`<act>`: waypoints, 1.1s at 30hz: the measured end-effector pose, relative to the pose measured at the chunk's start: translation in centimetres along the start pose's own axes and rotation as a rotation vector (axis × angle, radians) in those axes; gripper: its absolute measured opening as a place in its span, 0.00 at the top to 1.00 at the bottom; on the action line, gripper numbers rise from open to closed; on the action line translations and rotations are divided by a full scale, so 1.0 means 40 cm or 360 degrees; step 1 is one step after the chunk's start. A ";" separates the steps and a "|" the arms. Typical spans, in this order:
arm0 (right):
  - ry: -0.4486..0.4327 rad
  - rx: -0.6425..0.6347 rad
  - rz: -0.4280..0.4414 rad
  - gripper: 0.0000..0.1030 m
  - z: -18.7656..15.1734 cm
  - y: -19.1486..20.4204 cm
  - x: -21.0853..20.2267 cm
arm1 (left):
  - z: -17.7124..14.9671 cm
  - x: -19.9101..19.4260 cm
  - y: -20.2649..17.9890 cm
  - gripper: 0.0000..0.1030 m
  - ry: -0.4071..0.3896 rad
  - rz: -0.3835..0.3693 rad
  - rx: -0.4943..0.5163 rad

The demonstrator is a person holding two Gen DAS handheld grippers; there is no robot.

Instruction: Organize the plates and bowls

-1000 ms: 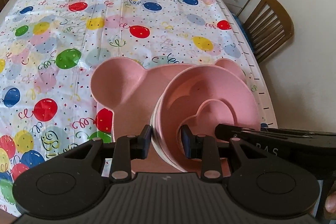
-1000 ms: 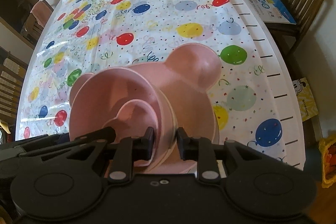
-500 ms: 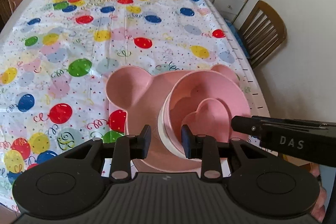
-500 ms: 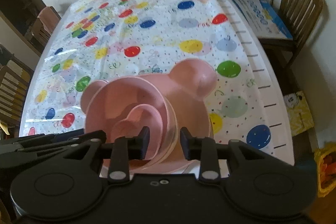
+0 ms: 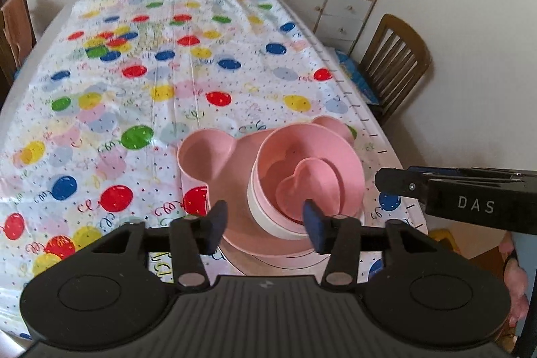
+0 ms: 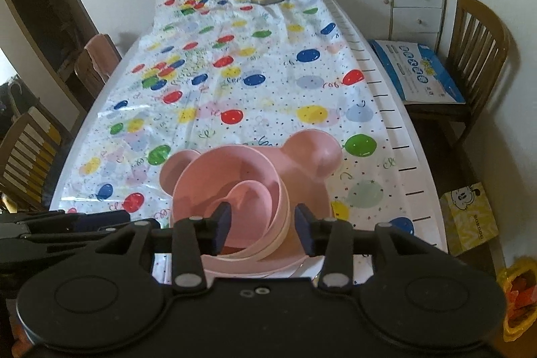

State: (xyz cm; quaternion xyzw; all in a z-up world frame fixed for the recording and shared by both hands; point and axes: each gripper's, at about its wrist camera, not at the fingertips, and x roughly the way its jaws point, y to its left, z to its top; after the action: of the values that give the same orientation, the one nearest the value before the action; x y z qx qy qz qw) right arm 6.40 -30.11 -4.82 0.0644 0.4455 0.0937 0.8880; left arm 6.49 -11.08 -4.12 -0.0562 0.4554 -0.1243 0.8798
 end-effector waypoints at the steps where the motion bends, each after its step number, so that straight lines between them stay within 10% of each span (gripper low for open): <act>1: -0.0014 -0.0008 -0.0001 0.57 -0.004 0.001 -0.010 | -0.002 -0.011 -0.001 0.49 -0.0010 -0.0004 0.0001; 33: -0.0459 -0.0284 0.0155 0.03 -0.076 -0.003 -0.229 | -0.053 -0.188 -0.087 0.00 -0.0320 0.0106 0.0012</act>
State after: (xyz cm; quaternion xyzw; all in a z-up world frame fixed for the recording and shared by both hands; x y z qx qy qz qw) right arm -1.39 -32.17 0.51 0.0196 0.2998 0.1655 0.9393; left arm -0.01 -12.38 1.33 -0.0500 0.3661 -0.0904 0.9248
